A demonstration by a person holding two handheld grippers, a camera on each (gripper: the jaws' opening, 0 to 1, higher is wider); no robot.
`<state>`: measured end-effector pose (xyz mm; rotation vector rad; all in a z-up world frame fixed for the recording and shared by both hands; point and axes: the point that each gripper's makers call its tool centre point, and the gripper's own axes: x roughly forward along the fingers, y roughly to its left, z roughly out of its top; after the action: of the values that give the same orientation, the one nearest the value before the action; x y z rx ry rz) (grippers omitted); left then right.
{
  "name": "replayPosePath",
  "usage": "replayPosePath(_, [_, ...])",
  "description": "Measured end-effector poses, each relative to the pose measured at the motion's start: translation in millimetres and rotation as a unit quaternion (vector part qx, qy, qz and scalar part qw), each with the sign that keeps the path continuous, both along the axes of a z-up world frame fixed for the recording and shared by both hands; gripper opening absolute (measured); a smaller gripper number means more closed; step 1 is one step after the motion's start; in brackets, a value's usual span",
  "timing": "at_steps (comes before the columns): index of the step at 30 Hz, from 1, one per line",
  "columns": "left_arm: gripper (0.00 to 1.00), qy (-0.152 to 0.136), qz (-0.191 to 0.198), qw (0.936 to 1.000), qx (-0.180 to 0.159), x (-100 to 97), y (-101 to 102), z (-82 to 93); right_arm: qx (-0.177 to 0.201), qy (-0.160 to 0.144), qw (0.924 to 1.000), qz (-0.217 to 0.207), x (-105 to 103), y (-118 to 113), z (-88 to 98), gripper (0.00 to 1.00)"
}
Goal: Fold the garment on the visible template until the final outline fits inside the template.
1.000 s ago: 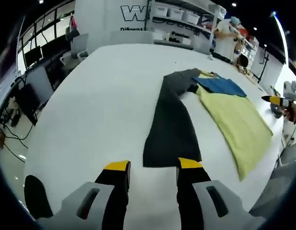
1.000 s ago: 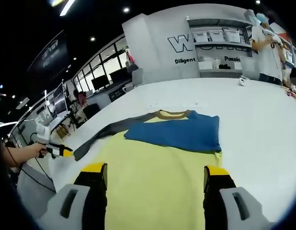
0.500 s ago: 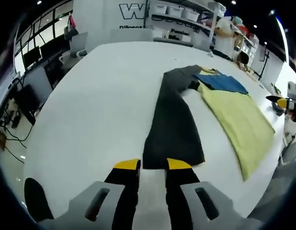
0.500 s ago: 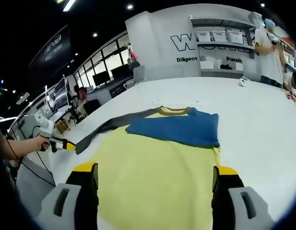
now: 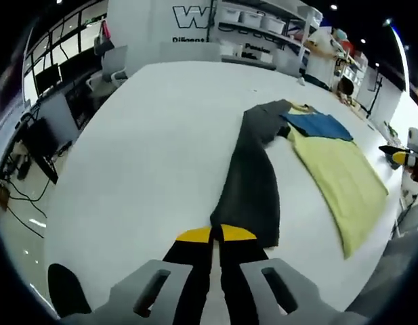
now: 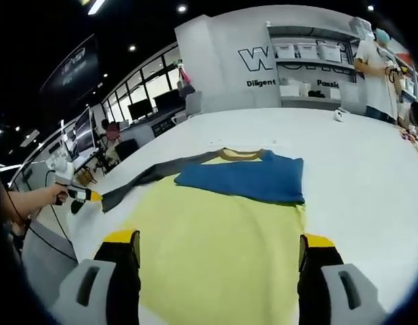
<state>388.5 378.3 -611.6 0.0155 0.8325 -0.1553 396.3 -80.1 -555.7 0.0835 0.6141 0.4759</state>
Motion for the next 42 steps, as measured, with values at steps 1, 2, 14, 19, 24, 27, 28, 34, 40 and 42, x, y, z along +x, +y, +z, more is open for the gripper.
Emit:
replayPosePath(1, [0.02,-0.003,-0.001,1.0,0.005,2.9,4,3.8,-0.001,0.0,1.0,-0.001,0,-1,0.6,0.96])
replayPosePath(2, [0.02,-0.004,0.001,1.0,0.008,5.5,8,6.9,-0.001,-0.001,1.0,-0.001,0,-1,1.1,0.96])
replayPosePath(14, [0.02,-0.054,0.028,0.9958,0.068,57.0,65,63.0,-0.005,0.004,1.0,0.003,-7,-2,-0.6,0.97])
replayPosePath(19, [0.02,-0.068,0.014,0.9927,0.099,78.6,70,80.4,-0.004,0.005,1.0,0.003,-7,-3,-1.1,0.97])
replayPosePath(24, [0.02,-0.066,0.005,0.9908,0.118,96.2,73,83.8,-0.005,0.011,0.9999,0.002,-8,-5,-5.9,0.98])
replayPosePath(27, [0.02,-0.06,-0.002,0.9898,0.129,102.2,73,85.8,-0.006,0.012,0.9999,0.003,-10,-6,-6.8,0.99])
replayPosePath(28, [0.02,-0.058,-0.003,0.9902,0.127,102.9,72,86.3,-0.007,0.013,0.9999,0.003,-10,-6,-7.1,0.99])
replayPosePath(34, [0.03,-0.047,-0.015,0.9905,0.128,103.0,65,90.5,-0.007,0.016,0.9998,0.004,-13,-8,-8.2,0.99])
replayPosePath(40, [0.03,-0.044,-0.019,0.9918,0.118,102.4,56,93.9,-0.01,0.015,0.9997,0.013,-17,-4,-6.2,0.99])
replayPosePath(42, [0.03,-0.042,-0.024,0.9931,0.106,103.8,47,99.0,-0.016,0.015,0.9996,0.018,-18,-4,-6.1,0.99])
